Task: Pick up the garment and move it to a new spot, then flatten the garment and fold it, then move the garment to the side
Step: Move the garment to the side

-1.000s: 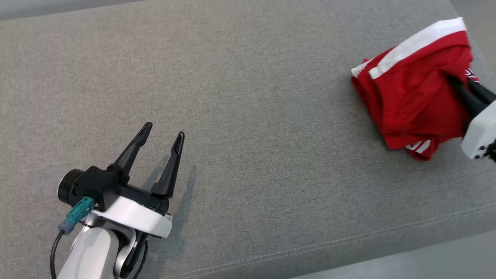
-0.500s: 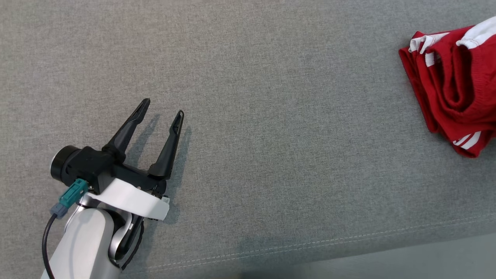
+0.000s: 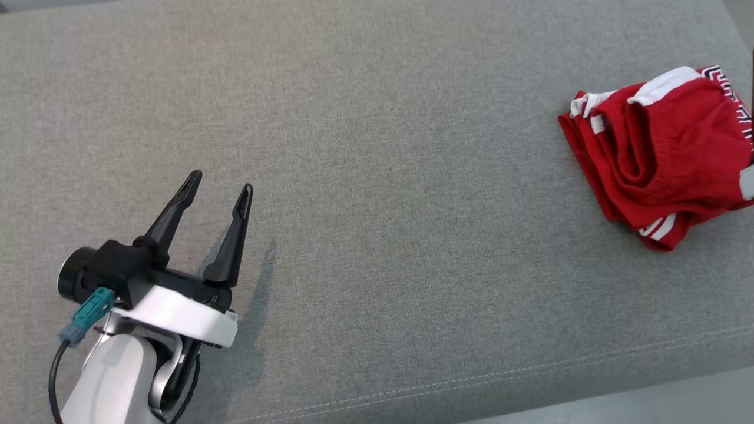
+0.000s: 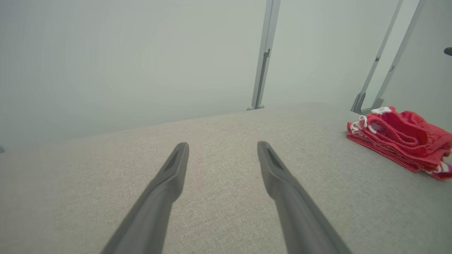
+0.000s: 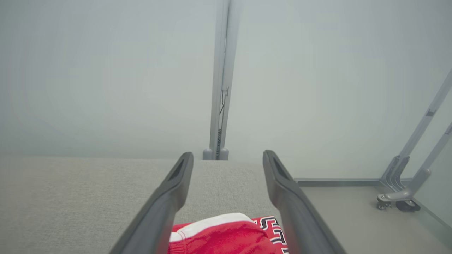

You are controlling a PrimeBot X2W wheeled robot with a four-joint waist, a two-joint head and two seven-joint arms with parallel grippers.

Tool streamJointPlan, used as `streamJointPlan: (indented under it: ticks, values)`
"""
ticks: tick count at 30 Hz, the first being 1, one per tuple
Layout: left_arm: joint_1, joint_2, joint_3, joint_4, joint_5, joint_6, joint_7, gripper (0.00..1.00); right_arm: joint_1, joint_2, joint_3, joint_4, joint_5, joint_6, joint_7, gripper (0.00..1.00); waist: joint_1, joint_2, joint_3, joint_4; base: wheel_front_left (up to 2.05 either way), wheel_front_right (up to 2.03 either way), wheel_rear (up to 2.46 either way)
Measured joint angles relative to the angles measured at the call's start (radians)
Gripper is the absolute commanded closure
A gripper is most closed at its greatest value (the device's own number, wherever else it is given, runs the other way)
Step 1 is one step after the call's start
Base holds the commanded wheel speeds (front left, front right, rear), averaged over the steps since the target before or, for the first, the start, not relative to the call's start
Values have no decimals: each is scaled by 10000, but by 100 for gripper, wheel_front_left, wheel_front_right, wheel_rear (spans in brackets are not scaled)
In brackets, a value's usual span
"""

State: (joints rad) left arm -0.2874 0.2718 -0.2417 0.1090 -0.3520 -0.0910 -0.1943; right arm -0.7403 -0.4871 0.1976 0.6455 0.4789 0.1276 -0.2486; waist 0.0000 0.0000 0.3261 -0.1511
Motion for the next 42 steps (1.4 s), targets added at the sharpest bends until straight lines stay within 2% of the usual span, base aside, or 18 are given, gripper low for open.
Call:
streamJointPlan:
  ticks: [3, 6, 11, 14, 22, 28, 42]
  values:
    - [317, -4, 196, 6, -86, 282, 0, 0, 1155, 796, -1026, -1835, -957, 0, -19, 0, 0, 0, -495, -3, 0, 0, 0]
    - [602, 2, 410, -33, -134, 539, -8, 0, 2624, 1822, -1607, -3227, -1887, 0, -29, 0, 0, 0, -965, 59, 0, 0, 0]
    - [1174, 48, 794, -96, -242, 905, -119, 0, 4416, 3243, -1875, -4719, -3007, 0, 33, 0, 0, 0, -1629, 278, 0, 0, 0]
    - [1705, 35, 836, -163, -259, 1024, -148, 0, 5227, 3737, -1939, -5195, -3313, 0, 238, 0, 0, 0, -2004, 447, 0, 0, 0]
    - [2614, 36, 846, -155, -282, 1097, -355, 0, 6904, 4196, -2405, -5603, -3672, -2, 621, 0, 0, 0, -2864, 907, 0, 0, 0]
    - [3163, 35, 849, -92, -282, 1189, -368, 0, 7858, 4297, -2568, -6019, -3743, 0, 855, 0, 0, 0, -3394, 1128, 0, 0, 0]
    - [3677, 144, 1097, 12, -654, 1333, -370, 0, 8362, 4468, -2629, -6316, -3737, -2, 1078, 0, 0, 0, -3787, 1376, 0, 0, 0]
